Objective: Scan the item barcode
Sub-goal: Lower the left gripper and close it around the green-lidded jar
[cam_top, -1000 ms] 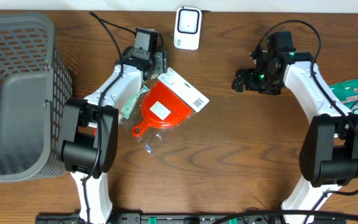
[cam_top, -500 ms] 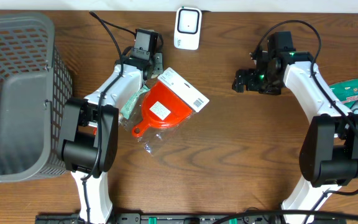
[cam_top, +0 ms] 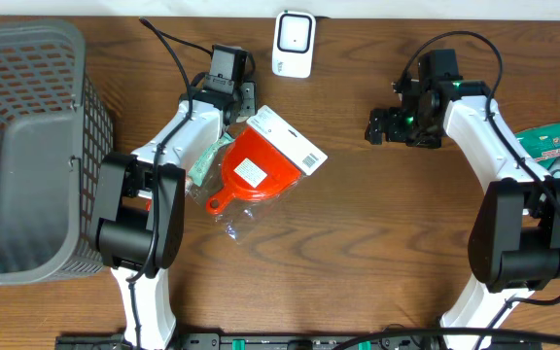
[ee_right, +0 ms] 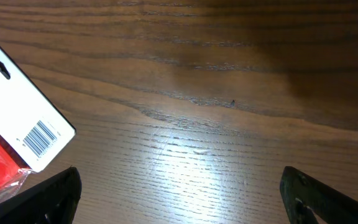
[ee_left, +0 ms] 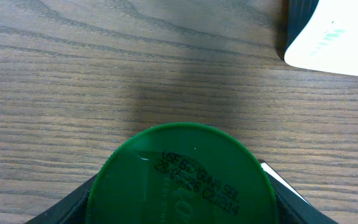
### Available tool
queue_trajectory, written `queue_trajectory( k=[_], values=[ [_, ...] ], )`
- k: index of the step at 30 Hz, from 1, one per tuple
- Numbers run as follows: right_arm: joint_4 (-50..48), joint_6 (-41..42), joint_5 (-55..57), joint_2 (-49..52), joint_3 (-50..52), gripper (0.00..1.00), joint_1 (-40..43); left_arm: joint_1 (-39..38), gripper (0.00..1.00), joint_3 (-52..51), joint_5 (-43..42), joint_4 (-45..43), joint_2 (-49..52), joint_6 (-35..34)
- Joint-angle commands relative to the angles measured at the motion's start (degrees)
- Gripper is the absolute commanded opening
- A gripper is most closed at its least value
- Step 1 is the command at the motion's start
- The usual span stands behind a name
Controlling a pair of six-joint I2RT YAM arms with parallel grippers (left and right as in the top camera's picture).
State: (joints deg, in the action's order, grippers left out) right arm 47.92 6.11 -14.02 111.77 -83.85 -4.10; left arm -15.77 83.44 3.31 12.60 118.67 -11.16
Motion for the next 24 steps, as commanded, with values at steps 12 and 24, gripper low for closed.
queue_trajectory(
  k=[12,24],
  values=[
    [-0.44,0.68,0.85,-1.77,-0.83,0.99,0.04,0.09,0.08,1.03,-1.40,1.53,-1.25,-0.55],
    [-0.98,0.68,1.81,-1.77,-0.83,0.99,0.04,0.11,0.07,1.03,-2.82,3.89,-5.73,-0.22]
  ],
)
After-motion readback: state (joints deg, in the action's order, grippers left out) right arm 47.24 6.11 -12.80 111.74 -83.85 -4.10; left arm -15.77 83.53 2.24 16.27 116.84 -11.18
